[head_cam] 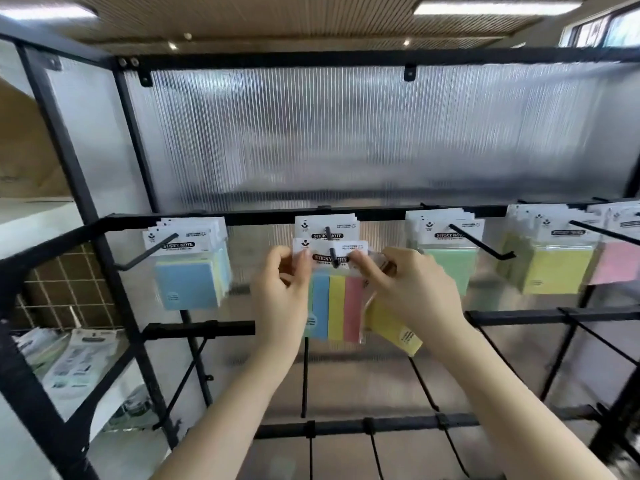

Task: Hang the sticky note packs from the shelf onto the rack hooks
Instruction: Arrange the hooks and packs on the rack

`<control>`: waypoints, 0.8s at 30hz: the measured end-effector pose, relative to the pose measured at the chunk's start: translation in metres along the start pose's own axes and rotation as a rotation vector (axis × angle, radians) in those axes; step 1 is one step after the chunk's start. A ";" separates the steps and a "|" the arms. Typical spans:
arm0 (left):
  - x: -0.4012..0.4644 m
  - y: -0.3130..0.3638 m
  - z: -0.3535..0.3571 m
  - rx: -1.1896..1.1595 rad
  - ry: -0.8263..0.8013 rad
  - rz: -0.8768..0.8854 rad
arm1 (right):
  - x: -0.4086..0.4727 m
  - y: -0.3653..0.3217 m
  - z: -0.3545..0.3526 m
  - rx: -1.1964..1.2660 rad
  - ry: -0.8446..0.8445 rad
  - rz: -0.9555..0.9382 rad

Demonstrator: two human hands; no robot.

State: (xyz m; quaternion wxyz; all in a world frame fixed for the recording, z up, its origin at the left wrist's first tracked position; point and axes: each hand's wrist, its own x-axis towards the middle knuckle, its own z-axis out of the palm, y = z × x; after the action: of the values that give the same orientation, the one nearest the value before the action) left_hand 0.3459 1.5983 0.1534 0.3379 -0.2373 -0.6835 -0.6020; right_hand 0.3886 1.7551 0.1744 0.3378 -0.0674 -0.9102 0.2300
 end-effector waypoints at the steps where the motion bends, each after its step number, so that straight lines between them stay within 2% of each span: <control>1: 0.004 -0.002 0.001 0.001 -0.004 -0.003 | 0.002 0.002 0.001 -0.023 -0.002 0.012; 7: 0.021 -0.024 0.012 0.032 -0.005 -0.057 | 0.011 0.012 0.007 -0.138 0.007 0.066; 13: 0.026 -0.039 0.020 0.142 0.013 -0.054 | 0.011 0.011 0.019 -0.077 0.043 0.120; 20: 0.013 -0.041 0.012 0.063 0.070 -0.031 | -0.002 0.014 0.019 0.274 0.114 0.160; 24: -0.017 -0.031 0.010 -0.050 -0.050 0.008 | -0.016 0.019 0.014 0.505 0.167 0.228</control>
State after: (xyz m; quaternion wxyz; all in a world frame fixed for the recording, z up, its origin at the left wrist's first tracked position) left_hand 0.3325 1.6043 0.1194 0.3171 -0.2633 -0.6756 -0.6113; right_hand 0.3911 1.7627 0.1470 0.3894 -0.1017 -0.7798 0.4795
